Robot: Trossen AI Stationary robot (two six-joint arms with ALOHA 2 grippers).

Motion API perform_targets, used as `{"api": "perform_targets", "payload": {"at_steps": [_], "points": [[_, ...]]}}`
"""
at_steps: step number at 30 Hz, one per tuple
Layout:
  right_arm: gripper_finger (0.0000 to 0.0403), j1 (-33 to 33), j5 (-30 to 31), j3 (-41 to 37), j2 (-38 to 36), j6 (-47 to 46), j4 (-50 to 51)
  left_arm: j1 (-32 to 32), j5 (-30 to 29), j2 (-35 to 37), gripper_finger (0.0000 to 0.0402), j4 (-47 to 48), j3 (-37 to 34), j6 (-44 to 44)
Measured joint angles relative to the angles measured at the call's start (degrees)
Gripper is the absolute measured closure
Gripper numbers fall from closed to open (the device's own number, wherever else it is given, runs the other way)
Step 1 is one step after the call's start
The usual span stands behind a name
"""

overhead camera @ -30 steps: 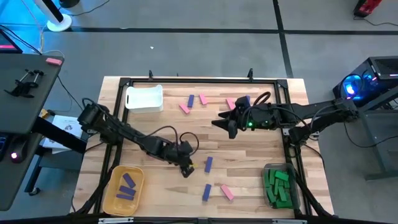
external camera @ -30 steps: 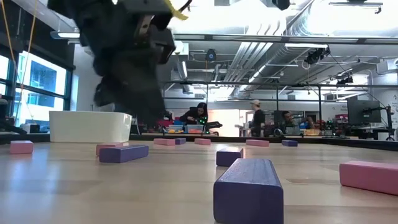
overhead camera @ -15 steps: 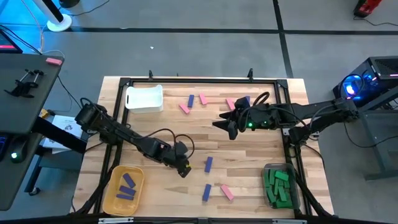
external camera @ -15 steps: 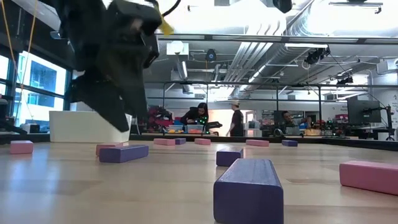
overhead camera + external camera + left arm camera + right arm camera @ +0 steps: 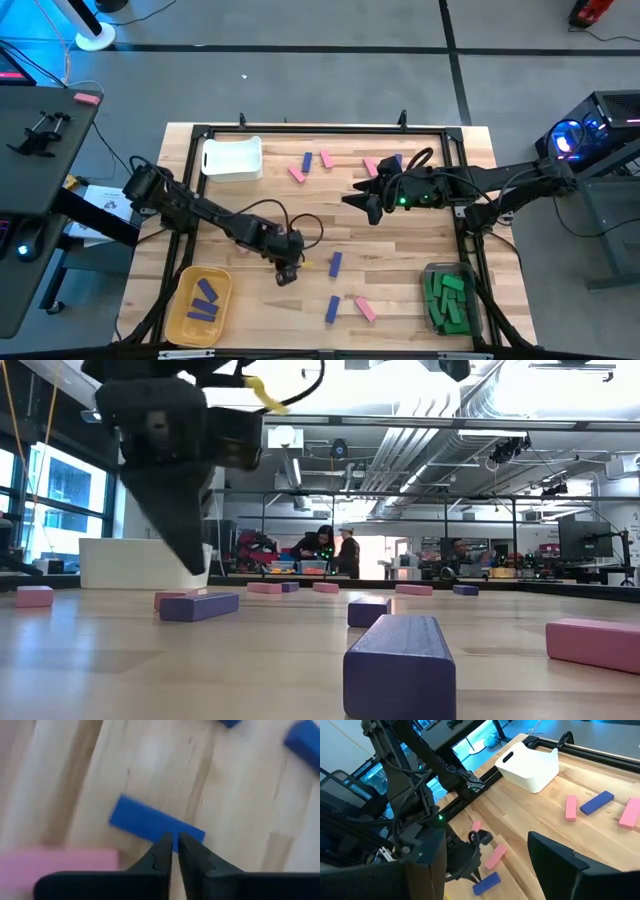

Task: Sort blocks
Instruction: Put the purple block into the yellow bin

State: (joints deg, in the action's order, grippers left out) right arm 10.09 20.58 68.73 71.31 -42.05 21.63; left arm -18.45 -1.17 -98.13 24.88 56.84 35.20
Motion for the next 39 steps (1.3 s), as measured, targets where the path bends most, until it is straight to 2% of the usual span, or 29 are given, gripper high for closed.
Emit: {"api": "perform_targets", "payload": {"at_steps": [3,8,13,17,21,24,27,29,32,33,36,39], "points": [[0.0190,0.0,0.0,0.0,0.0,-1.3,0.0,0.4,-0.1,0.0,0.0392,-1.0,0.0,-12.9],[0.0190,0.0,0.0,0.0,0.0,-3.1,0.0,0.0,4.8,0.0,0.0400,-1.5,0.0,-27.9],[0.0190,0.1,0.0,0.1,0.9,-9.1,-0.1,-1.4,1.5,0.3,0.0401,1.2,0.0,-30.8],[0.0190,0.1,0.4,0.1,4.2,-12.3,0.0,-1.5,-1.3,0.0,0.0401,-1.5,0.0,-26.6],[0.0190,-0.1,1.3,0.1,8.8,-21.0,-0.4,-1.0,-1.4,-0.1,0.0401,-0.8,0.0,-21.0],[0.0194,-0.1,-1.4,0.1,13.3,-22.5,-0.9,-1.4,-1.6,1.5,0.0401,3.4,0.0,-17.4],[0.0226,-0.1,-4.9,0.1,18.1,-22.4,-3.5,-3.0,-3.1,5.4,0.0401,9.1,0.0,-13.1],[0.0271,-0.1,-8.8,0.1,22.3,-22.2,-4.9,-4.8,-6.7,9.5,0.0401,11.4,0.0,-10.4],[0.0366,-0.1,-16.4,0.2,29.3,-19.9,-10.9,-7.6,-13.9,16.8,0.0401,13.1,0.0,-5.6],[0.0383,-0.1,-18.8,1.1,31.5,-18.2,-12.2,-8.6,-16.2,18.9,0.0401,12.9,0.0,-4.1],[0.0387,0.1,-24.2,6.3,38.3,-14.5,-11.9,-11.0,-23.4,24.4,0.0401,12.7,-0.8,0.9],[0.0400,-0.3,-26.7,13.2,44.8,-9.1,-9.1,-13.4,-31.0,27.6,0.0401,12.5,-1.7,6.8]]}}
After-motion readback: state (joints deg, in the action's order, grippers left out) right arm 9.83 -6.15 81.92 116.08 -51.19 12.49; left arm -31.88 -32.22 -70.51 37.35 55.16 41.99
